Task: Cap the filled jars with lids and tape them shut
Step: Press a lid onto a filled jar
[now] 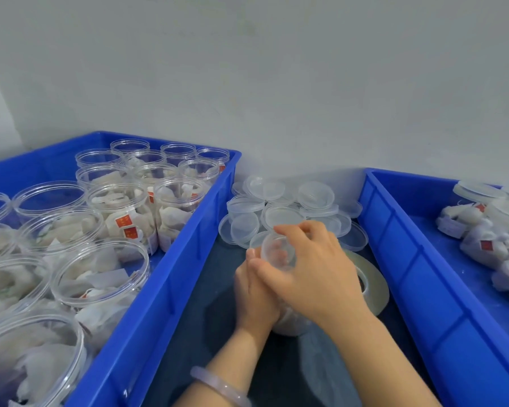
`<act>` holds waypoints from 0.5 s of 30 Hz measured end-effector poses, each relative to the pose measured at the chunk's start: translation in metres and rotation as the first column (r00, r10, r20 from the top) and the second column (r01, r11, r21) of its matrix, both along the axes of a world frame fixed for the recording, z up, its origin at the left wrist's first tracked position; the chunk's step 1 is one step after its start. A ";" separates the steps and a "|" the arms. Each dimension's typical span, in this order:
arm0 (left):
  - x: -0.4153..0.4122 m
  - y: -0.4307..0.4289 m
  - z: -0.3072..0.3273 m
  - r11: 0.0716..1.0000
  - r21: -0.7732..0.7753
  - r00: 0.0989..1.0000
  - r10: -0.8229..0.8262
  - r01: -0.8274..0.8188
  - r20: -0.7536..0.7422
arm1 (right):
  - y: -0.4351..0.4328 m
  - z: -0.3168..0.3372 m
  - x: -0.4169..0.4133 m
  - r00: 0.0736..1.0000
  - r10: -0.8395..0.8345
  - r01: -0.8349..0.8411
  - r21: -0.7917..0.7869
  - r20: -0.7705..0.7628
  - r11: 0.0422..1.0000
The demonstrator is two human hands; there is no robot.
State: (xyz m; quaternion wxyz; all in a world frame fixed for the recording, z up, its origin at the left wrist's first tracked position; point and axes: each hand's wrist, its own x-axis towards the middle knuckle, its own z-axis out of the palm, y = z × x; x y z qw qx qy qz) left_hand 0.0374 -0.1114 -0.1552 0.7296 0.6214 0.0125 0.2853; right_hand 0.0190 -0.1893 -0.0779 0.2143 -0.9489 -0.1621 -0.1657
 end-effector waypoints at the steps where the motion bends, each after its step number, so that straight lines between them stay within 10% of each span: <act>1: 0.001 0.000 -0.002 1.000 0.009 1.000 0.004 -0.004 -0.013 | -0.002 0.000 -0.002 0.999 0.025 -0.028 -0.092 -0.034 0.995; 5: 0.002 0.002 0.001 0.994 -0.106 1.000 -0.010 0.010 0.003 | -0.030 0.021 -0.004 0.968 0.088 -0.133 -0.182 -0.236 0.974; 15: 0.009 0.014 -0.002 0.923 -0.244 0.953 -0.302 0.298 0.025 | -0.031 0.011 0.015 0.911 0.381 -0.334 0.261 -0.156 0.906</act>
